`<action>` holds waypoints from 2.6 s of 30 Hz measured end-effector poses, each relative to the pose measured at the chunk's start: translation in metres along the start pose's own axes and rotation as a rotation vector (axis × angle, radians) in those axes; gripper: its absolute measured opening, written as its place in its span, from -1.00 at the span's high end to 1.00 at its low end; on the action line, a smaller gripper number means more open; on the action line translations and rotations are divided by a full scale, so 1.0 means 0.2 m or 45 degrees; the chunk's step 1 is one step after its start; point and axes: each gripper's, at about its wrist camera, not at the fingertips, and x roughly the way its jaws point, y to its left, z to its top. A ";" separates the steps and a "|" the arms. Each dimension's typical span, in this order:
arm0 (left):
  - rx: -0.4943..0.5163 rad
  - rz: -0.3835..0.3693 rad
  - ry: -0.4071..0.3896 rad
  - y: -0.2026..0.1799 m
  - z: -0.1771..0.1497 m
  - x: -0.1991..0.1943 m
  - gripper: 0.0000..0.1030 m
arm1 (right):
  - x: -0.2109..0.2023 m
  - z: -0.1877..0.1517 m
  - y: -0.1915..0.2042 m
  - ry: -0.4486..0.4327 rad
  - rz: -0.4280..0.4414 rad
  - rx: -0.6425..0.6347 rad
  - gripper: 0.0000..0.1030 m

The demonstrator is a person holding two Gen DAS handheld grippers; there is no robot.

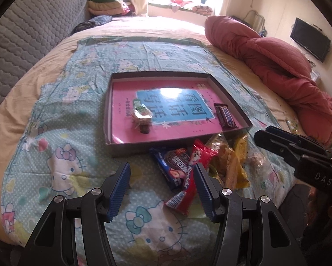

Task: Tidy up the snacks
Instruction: 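Move both open grippers back over the remaining snack pile, then grasp the red wrapped snack with the left gripper while the right gripper grasps the orange packet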

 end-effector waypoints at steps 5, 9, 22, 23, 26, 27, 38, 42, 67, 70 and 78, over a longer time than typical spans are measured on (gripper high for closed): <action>0.058 -0.010 0.031 -0.06 -0.03 0.04 -0.17 | 0.01 -0.07 0.01 0.044 0.016 -0.006 0.04; 0.058 -0.026 0.063 -0.06 -0.05 0.07 -0.17 | 0.02 -0.12 0.01 0.085 0.028 0.009 0.04; 0.065 -0.057 0.099 -0.07 -0.07 0.11 -0.17 | 0.06 -0.19 0.01 0.155 0.026 0.027 0.04; 0.063 -0.061 0.101 -0.07 -0.07 0.12 -0.17 | 0.06 -0.20 0.01 0.159 0.028 0.026 0.04; 0.059 -0.077 0.108 -0.07 -0.08 0.13 -0.17 | 0.09 -0.21 0.01 0.184 0.028 0.025 0.05; 0.062 -0.080 0.109 -0.07 -0.08 0.13 -0.17 | 0.10 -0.22 0.01 0.194 0.027 0.029 0.06; 0.117 -0.100 0.134 -0.12 -0.10 0.18 -0.17 | 0.19 -0.26 -0.03 0.266 0.092 0.099 0.27; 0.128 -0.113 0.130 -0.13 -0.10 0.18 -0.10 | 0.21 -0.26 -0.05 0.283 0.088 0.132 0.27; 0.124 -0.177 0.166 -0.13 -0.07 0.29 0.22 | 0.35 -0.22 -0.10 0.293 0.106 0.217 0.38; 0.107 -0.187 0.171 -0.12 -0.06 0.31 0.22 | 0.35 -0.21 -0.12 0.282 0.123 0.228 0.47; 0.125 -0.184 0.167 -0.14 -0.04 0.35 0.38 | 0.35 -0.22 -0.14 0.266 0.141 0.236 0.58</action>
